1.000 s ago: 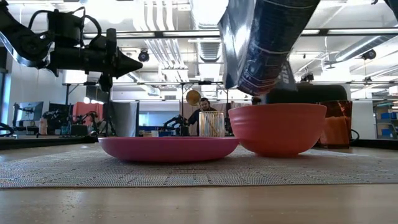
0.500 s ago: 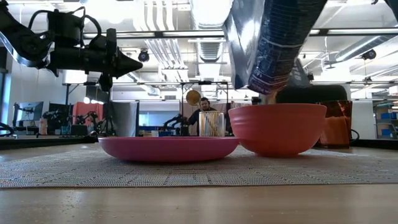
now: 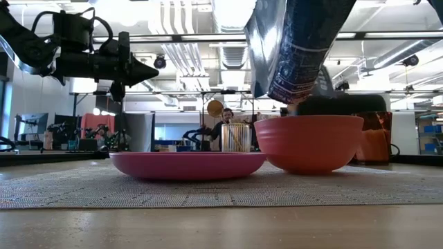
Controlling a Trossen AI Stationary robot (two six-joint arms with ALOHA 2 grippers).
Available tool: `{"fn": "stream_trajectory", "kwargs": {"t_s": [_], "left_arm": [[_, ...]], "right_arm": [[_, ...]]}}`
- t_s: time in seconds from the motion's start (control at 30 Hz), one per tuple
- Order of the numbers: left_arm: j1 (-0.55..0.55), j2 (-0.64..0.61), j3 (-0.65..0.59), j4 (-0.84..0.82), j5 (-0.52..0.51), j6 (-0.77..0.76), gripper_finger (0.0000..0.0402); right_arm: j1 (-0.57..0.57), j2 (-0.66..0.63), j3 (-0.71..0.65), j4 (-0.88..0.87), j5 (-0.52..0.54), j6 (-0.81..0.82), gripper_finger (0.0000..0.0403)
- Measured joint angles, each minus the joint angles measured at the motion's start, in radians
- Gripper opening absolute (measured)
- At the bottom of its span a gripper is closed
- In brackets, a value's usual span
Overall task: Arrange a breakfast setting
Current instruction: Pour the cereal from the blue cereal box into the orange bowl on the gray table mat
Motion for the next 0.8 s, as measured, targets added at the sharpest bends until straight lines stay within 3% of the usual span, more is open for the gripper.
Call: {"fn": "stream_trajectory", "kwargs": {"t_s": [0.43,0.67,0.8], "left_arm": [[0.0,0.0,0.0,0.0,0.0,0.0,0.0],[0.0,0.001,0.0,0.0,0.0,0.0,0.0],[0.0,0.001,0.0,0.0,0.0,0.0,0.0]], "right_arm": [[-0.01,-0.015,-0.001,-0.003,0.041,-0.011,0.0106],[-0.014,-0.025,-0.002,0.003,0.115,-0.085,0.0106],[-0.016,-0.043,-0.002,-0.001,0.089,-0.032,0.0106]]}}
